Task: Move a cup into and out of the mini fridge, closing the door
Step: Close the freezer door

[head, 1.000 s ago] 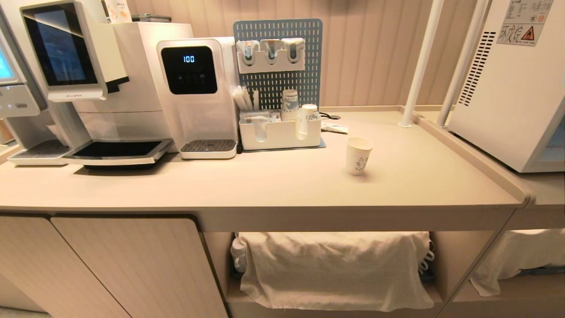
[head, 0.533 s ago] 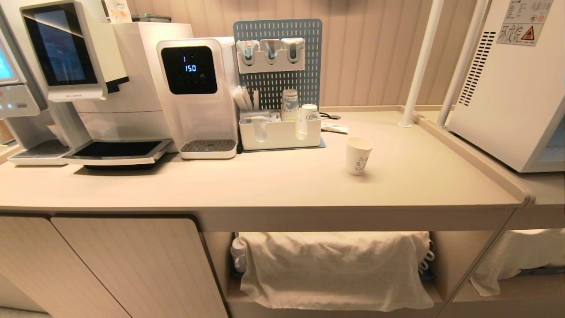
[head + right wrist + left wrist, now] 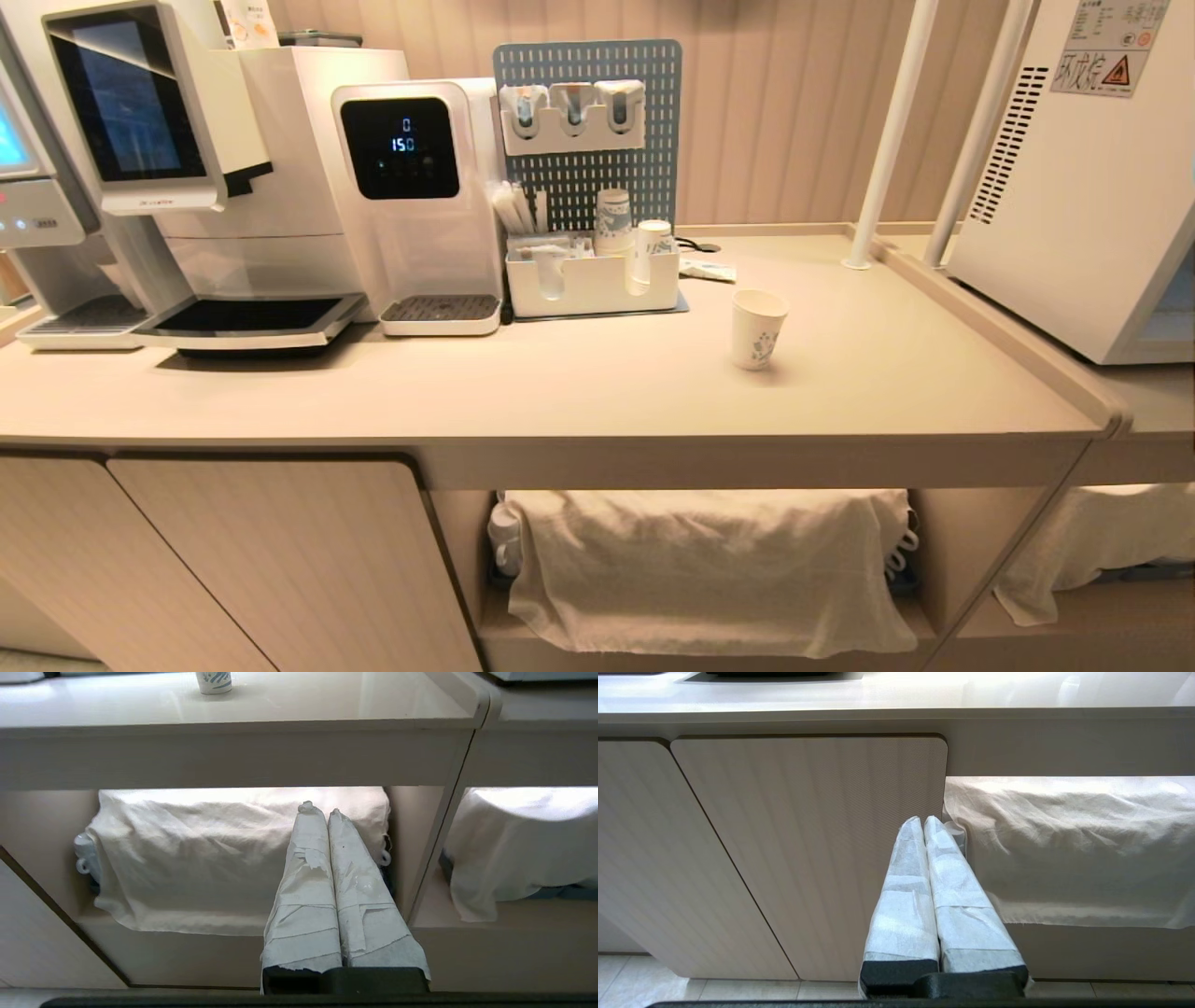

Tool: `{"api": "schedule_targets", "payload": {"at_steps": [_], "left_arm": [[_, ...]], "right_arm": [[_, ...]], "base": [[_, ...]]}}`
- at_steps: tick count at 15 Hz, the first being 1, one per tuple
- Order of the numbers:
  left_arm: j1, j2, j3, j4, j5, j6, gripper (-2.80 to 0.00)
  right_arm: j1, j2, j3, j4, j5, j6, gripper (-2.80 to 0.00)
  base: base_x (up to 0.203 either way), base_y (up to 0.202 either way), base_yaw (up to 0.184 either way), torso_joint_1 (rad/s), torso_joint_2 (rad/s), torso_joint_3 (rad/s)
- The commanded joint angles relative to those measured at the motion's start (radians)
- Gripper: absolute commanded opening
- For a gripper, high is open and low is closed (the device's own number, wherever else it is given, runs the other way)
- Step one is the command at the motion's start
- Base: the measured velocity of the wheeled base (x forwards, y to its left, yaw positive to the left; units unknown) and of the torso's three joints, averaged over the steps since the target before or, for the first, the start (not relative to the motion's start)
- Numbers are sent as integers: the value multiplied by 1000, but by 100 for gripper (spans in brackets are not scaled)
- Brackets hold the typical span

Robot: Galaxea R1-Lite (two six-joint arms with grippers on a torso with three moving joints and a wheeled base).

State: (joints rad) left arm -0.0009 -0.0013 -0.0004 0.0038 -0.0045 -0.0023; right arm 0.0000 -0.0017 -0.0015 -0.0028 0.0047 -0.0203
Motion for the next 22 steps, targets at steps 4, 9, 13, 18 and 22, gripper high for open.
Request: {"api": "schedule_targets", "payload": {"at_steps": [4,9,13,18,22], "left_arm": [[0,1,0,-1,0,5,-280],[1,1,-1,2,4,-4,-280],[1,1,-1,2,8,-4,-280],[1,1,-1,2,8,-2,-280],[1,1,-1,4,8,2,-280]], "right_arm": [[0,3,2,-2,-2,22,-280],[0,2,2,-2,1,10,-280],[0,2,2,0,3,2,-280],[0,2,2,1,1,-1,-280],[0,2,2,1,3,-3,-280]], "base": [[0,0,0,0,0,0],[0,-12,2,0,-1,0],[0,-168,4,4,4,3],[0,-192,-1,0,1,2],[0,-196,2,2,3,5]]}}
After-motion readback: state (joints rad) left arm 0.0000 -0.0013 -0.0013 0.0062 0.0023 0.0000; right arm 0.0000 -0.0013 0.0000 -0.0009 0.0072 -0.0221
